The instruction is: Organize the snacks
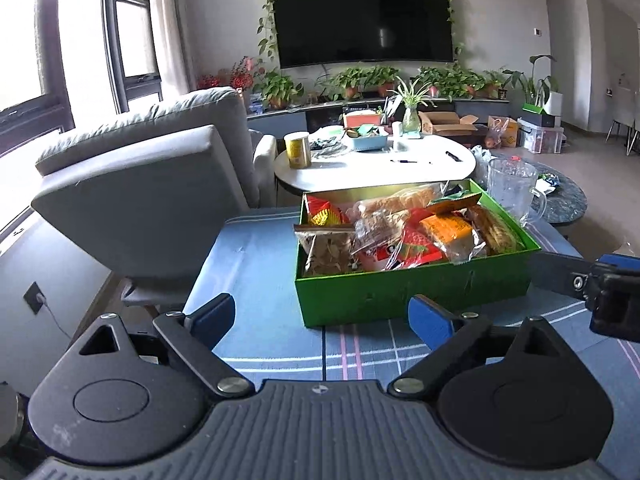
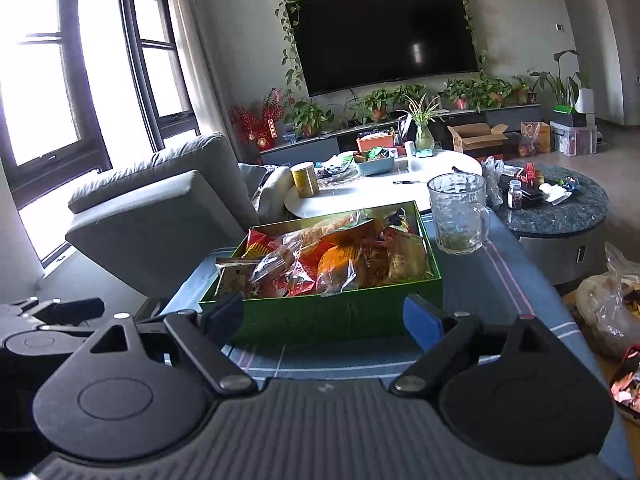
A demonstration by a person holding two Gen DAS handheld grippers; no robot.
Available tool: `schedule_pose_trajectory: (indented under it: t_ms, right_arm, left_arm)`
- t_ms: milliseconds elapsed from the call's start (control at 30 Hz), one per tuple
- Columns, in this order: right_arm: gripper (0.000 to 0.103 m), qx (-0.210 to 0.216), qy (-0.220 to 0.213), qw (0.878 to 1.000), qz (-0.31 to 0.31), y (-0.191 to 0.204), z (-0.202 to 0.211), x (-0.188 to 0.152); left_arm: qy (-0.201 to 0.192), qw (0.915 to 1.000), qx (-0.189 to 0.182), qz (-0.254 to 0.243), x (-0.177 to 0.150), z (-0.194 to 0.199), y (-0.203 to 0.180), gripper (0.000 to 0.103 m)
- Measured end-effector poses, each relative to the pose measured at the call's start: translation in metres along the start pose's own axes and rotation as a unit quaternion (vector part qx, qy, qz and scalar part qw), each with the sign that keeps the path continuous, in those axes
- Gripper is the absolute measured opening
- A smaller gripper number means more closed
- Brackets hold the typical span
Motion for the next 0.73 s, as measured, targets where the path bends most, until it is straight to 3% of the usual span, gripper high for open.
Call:
schedule_pose_trajectory:
  t_ms: [200, 733]
  right_arm:
    - [0.087, 0.0, 0.009, 1.0, -0.009, -0.001, -0.003, -0.007]
    - [0.087, 0.001, 0.013, 1.0, -0.015, -0.003, 0.002, -0.013]
  left_arm:
    - [-0.024, 0.9991, 0.018, -0.028, -0.005, 0.008, -0.008, 0.093]
    - [0.002, 0.9998, -0.005, -0.019, -0.016, 0.004, -0.01, 0.093]
Point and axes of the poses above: each gripper's, at about its wrist camera, not at the fingertips, and z roughly against the way its jaws point, y to its left, x to its top, the point moved 5 cm from there along -z, roughly the way its jaws point, and after that the axes turned 8 degrees about -x, right-handed, at the moved point
